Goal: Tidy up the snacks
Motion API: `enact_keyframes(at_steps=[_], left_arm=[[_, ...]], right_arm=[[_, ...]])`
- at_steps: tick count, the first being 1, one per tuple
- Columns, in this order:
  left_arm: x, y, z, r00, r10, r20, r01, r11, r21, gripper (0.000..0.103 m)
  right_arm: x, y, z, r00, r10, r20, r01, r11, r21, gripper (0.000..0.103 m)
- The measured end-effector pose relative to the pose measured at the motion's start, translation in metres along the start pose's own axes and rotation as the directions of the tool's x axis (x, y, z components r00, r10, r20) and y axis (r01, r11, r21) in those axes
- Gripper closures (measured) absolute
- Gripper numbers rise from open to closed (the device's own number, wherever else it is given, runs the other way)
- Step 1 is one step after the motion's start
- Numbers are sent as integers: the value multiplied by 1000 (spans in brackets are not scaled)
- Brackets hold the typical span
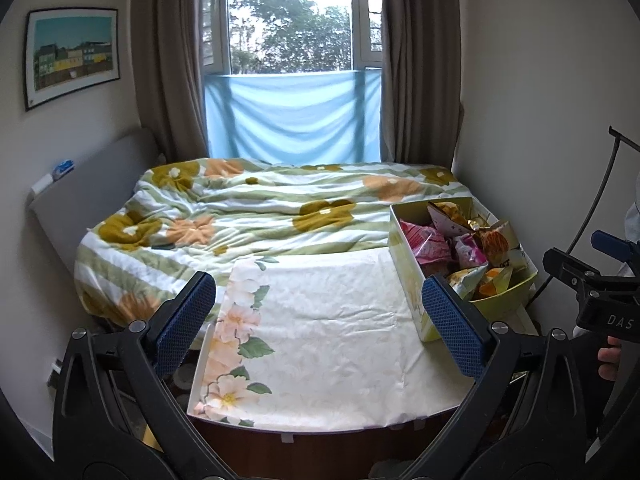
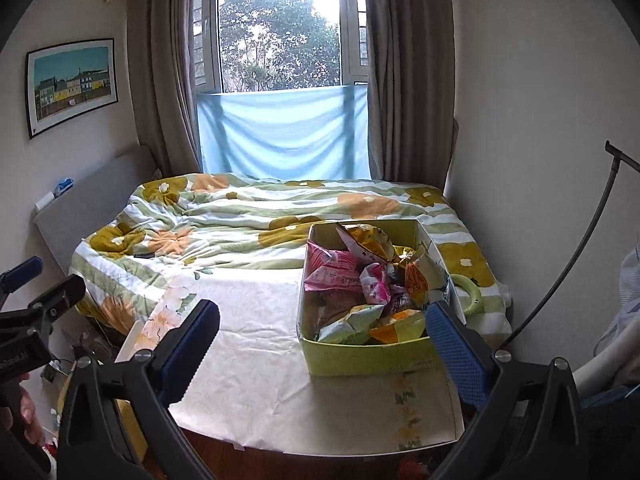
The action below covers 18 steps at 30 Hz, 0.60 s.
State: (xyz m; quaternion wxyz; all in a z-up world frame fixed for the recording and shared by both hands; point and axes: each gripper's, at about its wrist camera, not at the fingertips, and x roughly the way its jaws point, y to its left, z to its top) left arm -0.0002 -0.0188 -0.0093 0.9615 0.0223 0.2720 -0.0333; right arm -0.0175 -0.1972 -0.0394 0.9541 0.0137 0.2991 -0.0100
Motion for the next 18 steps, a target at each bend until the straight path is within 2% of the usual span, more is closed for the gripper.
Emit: enact_keyframes(at_steps=[18], left_arm=[[1, -9, 4, 999, -28, 18, 28, 999, 20, 1]], right_arm=[[-4, 1, -3, 1000, -12, -2, 12, 1000, 8, 0]])
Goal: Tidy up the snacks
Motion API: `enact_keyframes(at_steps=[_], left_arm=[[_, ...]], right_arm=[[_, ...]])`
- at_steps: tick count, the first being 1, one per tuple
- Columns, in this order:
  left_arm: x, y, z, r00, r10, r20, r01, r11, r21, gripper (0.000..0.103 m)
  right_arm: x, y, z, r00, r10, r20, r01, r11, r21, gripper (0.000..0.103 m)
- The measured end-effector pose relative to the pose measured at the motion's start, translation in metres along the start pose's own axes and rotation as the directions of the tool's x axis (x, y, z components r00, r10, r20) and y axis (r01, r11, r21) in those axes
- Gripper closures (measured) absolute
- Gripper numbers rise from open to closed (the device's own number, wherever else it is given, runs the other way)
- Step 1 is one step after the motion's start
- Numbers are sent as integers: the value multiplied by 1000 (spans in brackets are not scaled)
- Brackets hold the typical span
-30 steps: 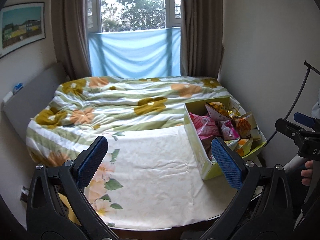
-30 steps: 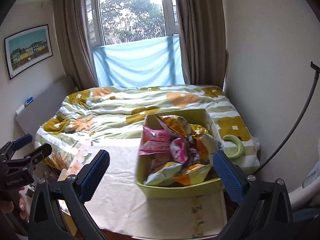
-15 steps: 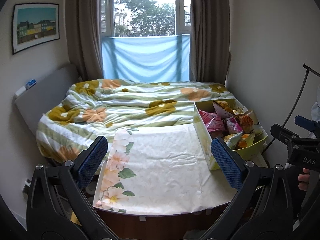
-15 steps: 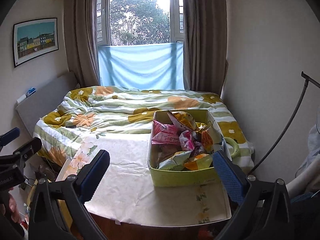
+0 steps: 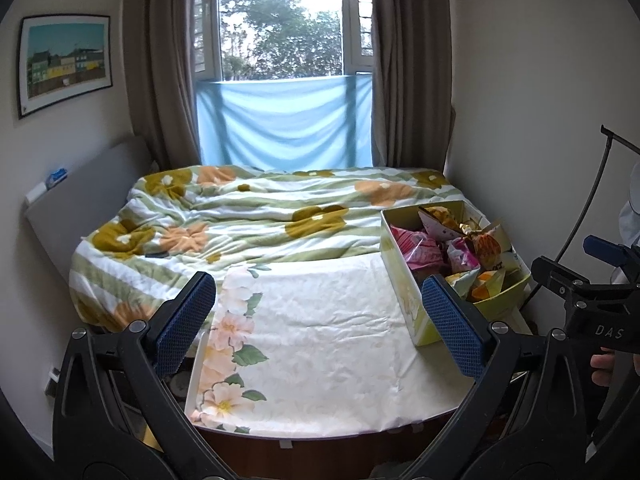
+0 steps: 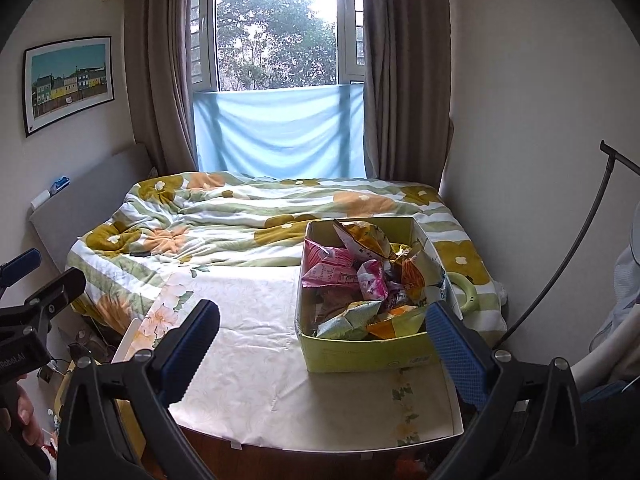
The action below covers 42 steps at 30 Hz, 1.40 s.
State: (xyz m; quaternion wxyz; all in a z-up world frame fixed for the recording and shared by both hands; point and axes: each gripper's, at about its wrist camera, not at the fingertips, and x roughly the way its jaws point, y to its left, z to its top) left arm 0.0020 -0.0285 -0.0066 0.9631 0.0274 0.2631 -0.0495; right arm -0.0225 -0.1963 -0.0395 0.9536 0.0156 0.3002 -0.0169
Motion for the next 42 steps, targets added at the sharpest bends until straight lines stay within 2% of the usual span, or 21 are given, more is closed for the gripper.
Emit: enact_keyframes(at_steps=[18, 42], left_arm=[[11, -2, -2, 999, -7, -31, 6, 1000, -9, 1], [14, 3, -5, 998, -38, -46, 36, 999, -40, 1]], right_arm=[[9, 1, 0, 999, -5, -34, 5, 1000, -5, 0], [7, 5, -4, 1000, -5, -30, 5, 1000, 2, 0]])
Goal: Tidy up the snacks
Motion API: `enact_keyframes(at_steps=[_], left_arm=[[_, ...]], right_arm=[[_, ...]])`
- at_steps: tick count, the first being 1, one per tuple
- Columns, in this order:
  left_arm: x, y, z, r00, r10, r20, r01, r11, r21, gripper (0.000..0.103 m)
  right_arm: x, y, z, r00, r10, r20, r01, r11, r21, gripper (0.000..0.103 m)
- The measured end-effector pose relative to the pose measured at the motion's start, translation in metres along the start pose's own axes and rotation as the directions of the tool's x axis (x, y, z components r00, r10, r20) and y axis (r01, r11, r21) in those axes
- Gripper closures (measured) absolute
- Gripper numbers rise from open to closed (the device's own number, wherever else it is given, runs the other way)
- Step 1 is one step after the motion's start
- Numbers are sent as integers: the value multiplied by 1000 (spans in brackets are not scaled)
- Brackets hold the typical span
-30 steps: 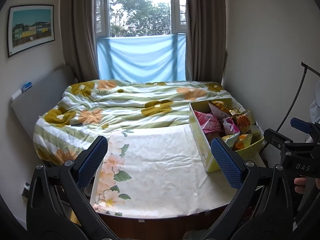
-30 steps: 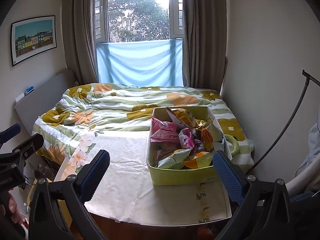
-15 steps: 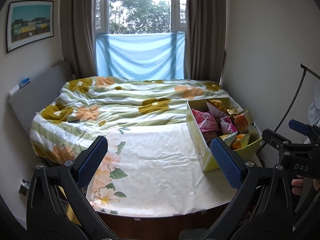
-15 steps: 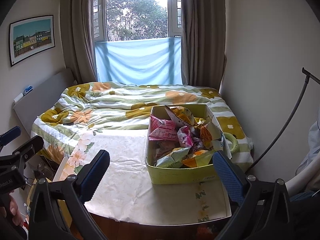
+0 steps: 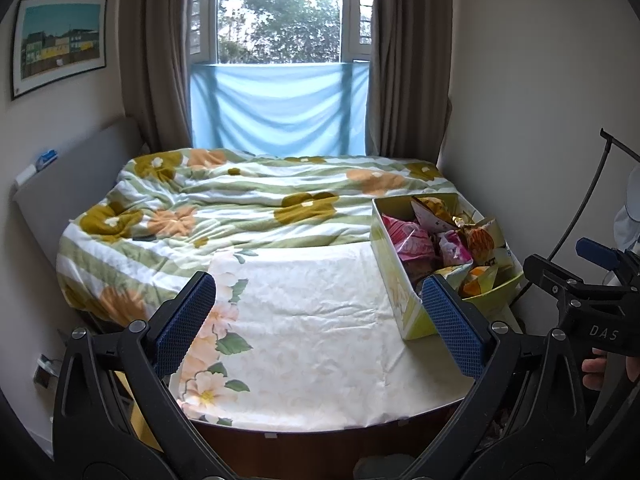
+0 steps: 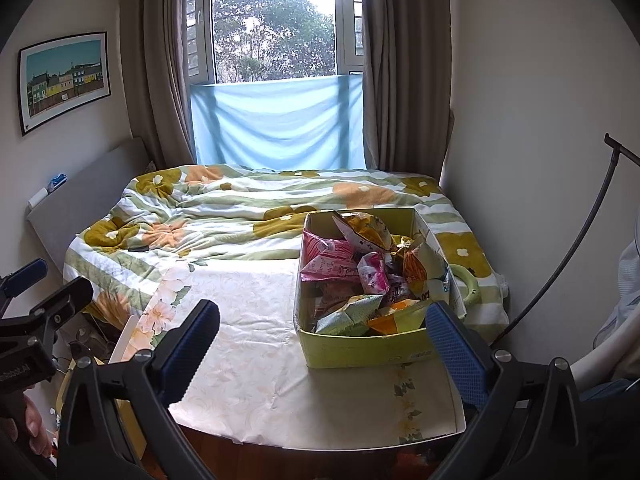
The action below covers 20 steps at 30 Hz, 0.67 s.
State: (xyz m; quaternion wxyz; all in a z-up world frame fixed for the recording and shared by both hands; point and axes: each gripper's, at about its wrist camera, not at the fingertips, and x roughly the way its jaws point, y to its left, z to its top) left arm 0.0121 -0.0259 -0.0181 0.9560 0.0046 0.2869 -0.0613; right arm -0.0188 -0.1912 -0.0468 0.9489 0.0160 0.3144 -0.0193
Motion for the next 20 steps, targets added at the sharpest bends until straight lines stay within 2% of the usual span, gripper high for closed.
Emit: enact_keyframes(at_steps=[6, 13, 20], left_arm=[[-6, 2, 1, 999, 17, 38, -17, 1000, 8, 1], [-6, 4, 6, 995, 85, 56, -86, 996, 17, 1], [-4, 7, 9, 994, 75, 74, -76, 997, 14, 1]], right_arm=[[-1, 3, 2, 1000, -2, 7, 2, 1000, 4, 0], [1, 7, 5, 1000, 2, 15, -2, 1000, 4, 0], [4, 10, 7, 1000, 6, 22, -7, 1000, 10, 0]])
